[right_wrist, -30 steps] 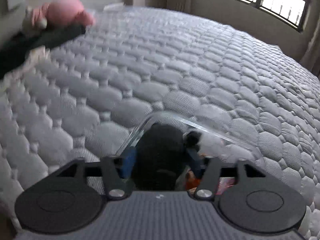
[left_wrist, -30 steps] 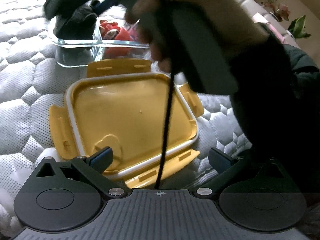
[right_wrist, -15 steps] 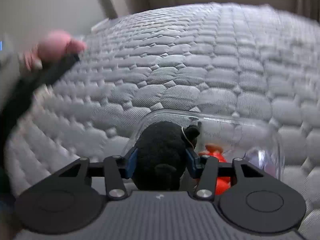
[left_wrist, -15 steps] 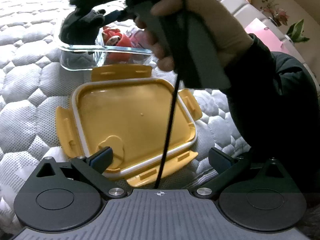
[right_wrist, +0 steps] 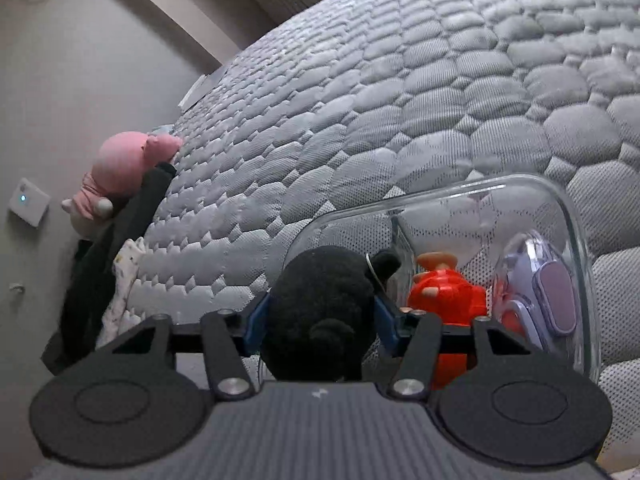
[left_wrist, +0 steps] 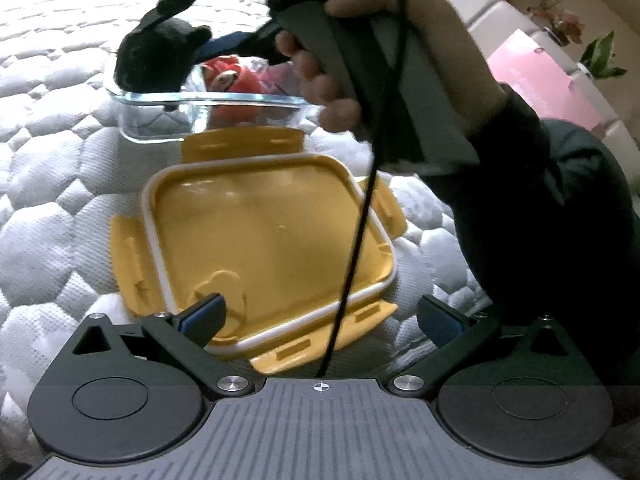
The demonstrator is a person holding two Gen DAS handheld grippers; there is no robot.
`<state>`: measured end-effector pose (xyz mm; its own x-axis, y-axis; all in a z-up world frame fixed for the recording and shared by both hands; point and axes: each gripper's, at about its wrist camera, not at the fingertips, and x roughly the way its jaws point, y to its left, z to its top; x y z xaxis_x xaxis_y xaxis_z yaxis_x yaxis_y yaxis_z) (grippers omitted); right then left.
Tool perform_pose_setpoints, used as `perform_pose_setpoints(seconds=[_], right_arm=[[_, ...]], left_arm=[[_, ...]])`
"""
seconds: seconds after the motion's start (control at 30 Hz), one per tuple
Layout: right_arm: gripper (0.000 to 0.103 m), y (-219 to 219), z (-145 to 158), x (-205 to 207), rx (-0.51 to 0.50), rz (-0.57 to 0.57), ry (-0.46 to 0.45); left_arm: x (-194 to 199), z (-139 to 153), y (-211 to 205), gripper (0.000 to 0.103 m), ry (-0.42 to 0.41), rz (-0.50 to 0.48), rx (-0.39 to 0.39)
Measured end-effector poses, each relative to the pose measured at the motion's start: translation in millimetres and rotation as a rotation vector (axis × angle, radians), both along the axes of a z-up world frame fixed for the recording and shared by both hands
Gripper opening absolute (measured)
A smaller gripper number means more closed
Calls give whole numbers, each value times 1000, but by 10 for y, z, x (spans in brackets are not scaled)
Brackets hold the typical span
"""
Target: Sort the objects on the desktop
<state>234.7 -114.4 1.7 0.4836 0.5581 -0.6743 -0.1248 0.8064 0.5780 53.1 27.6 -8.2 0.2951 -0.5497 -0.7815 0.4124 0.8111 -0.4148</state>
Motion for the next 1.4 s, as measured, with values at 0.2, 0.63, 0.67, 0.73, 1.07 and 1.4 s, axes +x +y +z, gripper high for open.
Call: perform_pose_setpoints(seconds=[0.2, 0.63, 0.67, 0.73, 1.07, 1.4], right_arm=[[71, -499, 120, -314, 146, -42, -132], [78, -1235, -162, -1036, 99, 107, -371], [78, -1294, -168, -1062, 143, 120, -384], [77, -1366, -133, -1086, 172, 134, -380], [77, -1294, -85, -1210, 147, 254, -369], [84, -1156, -38, -1348, 147, 351, -412]], left_arm=[[233, 218, 191, 103, -18, 92, 48], [1116, 737, 363, 103, 79, 388, -216], [1224, 688, 365, 103, 101, 443, -218], [1458, 587, 324, 103, 144, 477, -214], [1870, 253, -94, 103, 175, 424, -63], [1922, 264, -79, 103, 219, 377, -70]])
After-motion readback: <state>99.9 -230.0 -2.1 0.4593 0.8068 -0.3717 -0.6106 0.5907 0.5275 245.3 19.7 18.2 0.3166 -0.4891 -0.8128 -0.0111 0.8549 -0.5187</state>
